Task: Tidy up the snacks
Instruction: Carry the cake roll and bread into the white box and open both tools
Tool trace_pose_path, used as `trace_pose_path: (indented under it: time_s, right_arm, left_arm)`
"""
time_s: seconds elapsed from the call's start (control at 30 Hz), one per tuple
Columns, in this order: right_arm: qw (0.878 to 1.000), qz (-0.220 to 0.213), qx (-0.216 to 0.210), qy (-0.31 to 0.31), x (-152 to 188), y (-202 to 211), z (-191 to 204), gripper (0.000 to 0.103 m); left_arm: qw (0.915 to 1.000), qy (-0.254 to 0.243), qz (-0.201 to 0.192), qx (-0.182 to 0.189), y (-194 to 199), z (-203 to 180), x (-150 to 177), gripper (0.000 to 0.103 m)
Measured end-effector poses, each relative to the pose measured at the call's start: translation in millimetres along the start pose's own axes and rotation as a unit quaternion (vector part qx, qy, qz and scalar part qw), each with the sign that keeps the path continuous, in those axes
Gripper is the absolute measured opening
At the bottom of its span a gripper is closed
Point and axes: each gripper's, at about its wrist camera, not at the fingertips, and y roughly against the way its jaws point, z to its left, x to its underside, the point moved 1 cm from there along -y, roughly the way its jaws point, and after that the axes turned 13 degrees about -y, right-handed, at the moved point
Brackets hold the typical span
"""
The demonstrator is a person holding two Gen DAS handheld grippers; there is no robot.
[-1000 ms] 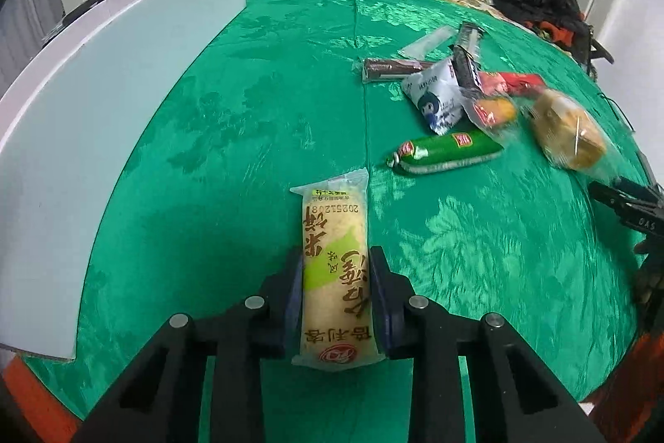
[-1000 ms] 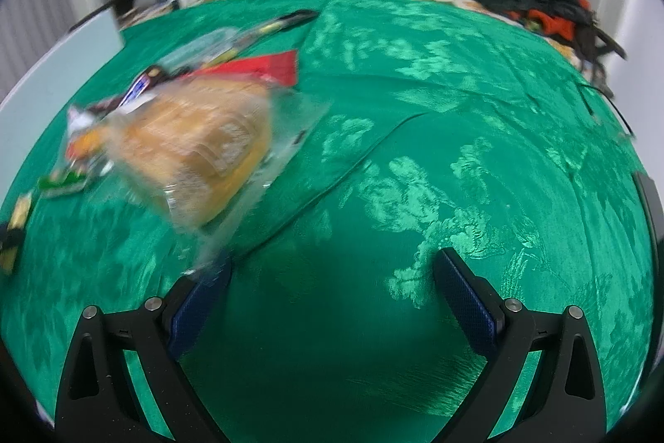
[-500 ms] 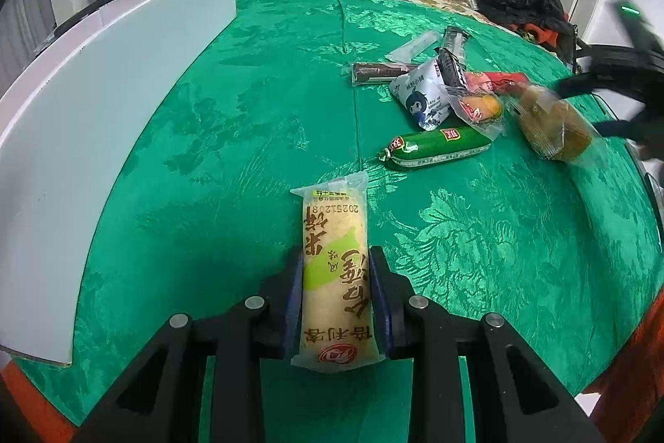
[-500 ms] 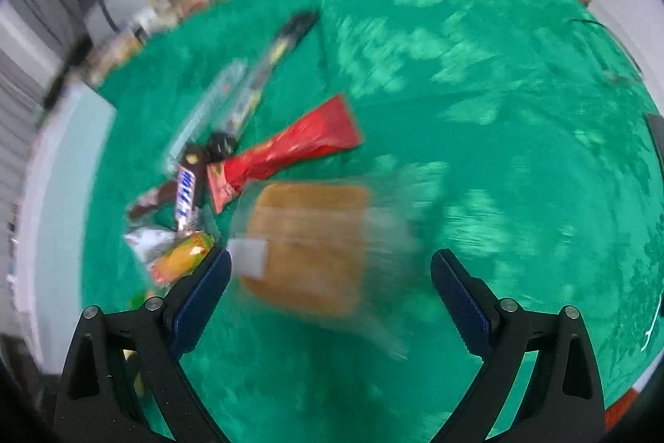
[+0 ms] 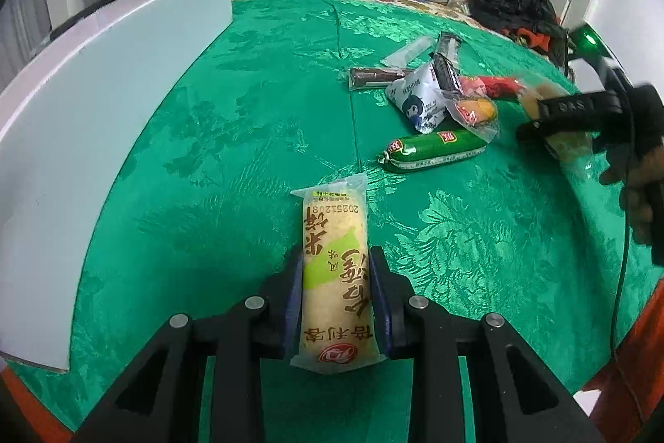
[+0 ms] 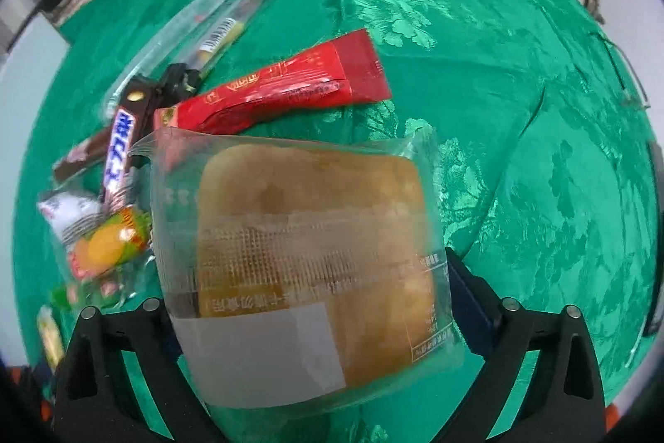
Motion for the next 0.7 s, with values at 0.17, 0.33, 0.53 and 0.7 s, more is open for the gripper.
trace_pose_path:
  time_s: [0.17, 0.33, 0.53, 0.7]
  right_arm:
    - [0.994, -0.005, -0.090, -0.056, 8, 24, -33, 0.082]
    - [0.987, -0.034, -0.133, -0.085, 6, 63, -57, 0.082]
    - [0.977, -0.058, -0.202, -0.036, 3, 127, -15, 0.083]
    - [0.952, -0.054, -0.300, 0.031, 15, 179, 89, 0.083]
  left_arm:
    - [0.9983, 0.029, -0.034, 0.036, 20, 8, -5, 0.029]
    - [0.9946, 0.048, -0.065, 0.065, 49, 9, -18, 0.029]
    - [0.9820, 0.104, -0.123, 0.098, 103, 47, -45, 0.029]
    - [0.9711, 0.154, -0.170, 0.067, 144, 123, -64, 0.029]
